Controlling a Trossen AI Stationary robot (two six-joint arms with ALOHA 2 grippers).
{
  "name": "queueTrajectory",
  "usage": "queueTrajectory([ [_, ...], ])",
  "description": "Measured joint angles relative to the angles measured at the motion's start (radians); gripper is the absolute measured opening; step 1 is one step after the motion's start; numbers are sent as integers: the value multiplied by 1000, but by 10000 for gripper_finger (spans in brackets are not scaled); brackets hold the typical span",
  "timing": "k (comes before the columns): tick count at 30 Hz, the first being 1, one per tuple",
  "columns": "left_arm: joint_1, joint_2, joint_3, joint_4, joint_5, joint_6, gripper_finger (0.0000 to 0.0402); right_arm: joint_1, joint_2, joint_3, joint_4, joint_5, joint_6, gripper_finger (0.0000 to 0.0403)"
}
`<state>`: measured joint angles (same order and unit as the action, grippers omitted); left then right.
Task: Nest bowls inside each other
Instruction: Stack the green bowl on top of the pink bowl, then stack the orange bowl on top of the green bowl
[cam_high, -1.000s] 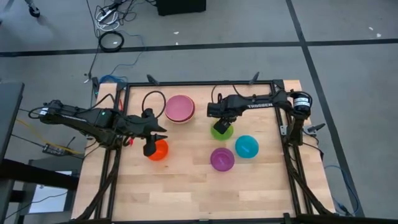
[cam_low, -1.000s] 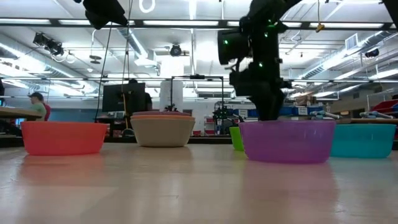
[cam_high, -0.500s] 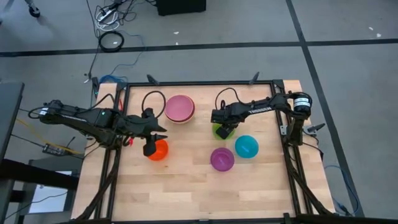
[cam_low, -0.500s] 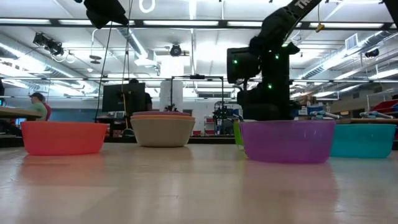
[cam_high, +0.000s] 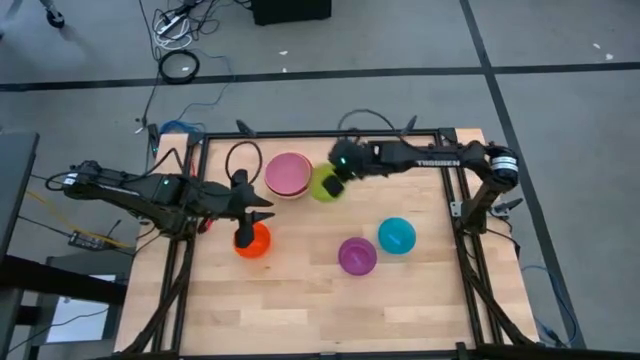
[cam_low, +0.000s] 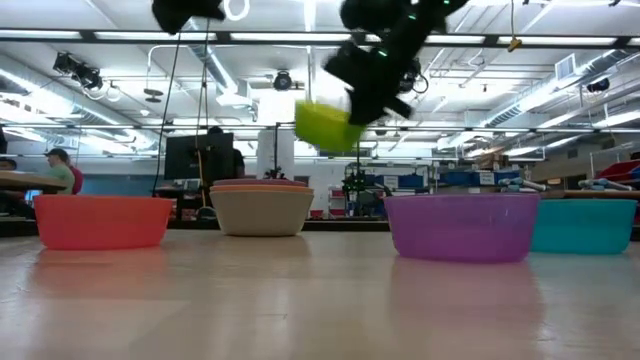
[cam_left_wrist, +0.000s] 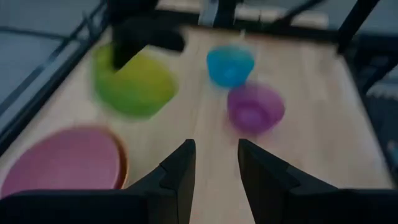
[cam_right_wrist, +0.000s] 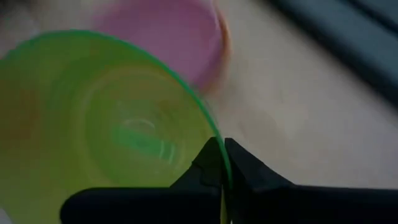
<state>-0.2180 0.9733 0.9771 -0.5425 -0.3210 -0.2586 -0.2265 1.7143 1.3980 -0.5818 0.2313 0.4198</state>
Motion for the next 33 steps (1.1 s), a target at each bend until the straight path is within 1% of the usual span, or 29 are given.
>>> queueTrajectory([
  [2, 0, 0, 0, 70, 0, 24, 129, -17, 31, 59, 90, -3, -31, 1],
  [6, 0, 0, 0, 166, 1, 49, 129, -52, 119, 155, 189, -23, -72, 0],
  [11, 0, -1, 0, 210, 1, 49, 129, -82, 251, 253, 191, -77, -75, 0],
  [17, 0, -1, 0, 207, 2, 48, 129, -86, 366, 314, 195, -74, -88, 3],
  [20, 0, -1, 0, 201, 3, 47, 129, -88, 381, 321, 186, -113, -90, 23],
  [27, 0, -1, 0, 199, 3, 48, 129, -88, 367, 322, 154, -121, -81, 108],
  [30, 0, -1, 0, 199, 3, 47, 129, -88, 363, 322, 144, -121, -75, 135],
  [32, 0, -1, 0, 195, 3, 46, 129, -85, 357, 322, 114, -120, -76, 148],
  [33, 0, -1, 0, 191, 3, 46, 129, -83, 347, 322, 62, -117, -81, 151],
])
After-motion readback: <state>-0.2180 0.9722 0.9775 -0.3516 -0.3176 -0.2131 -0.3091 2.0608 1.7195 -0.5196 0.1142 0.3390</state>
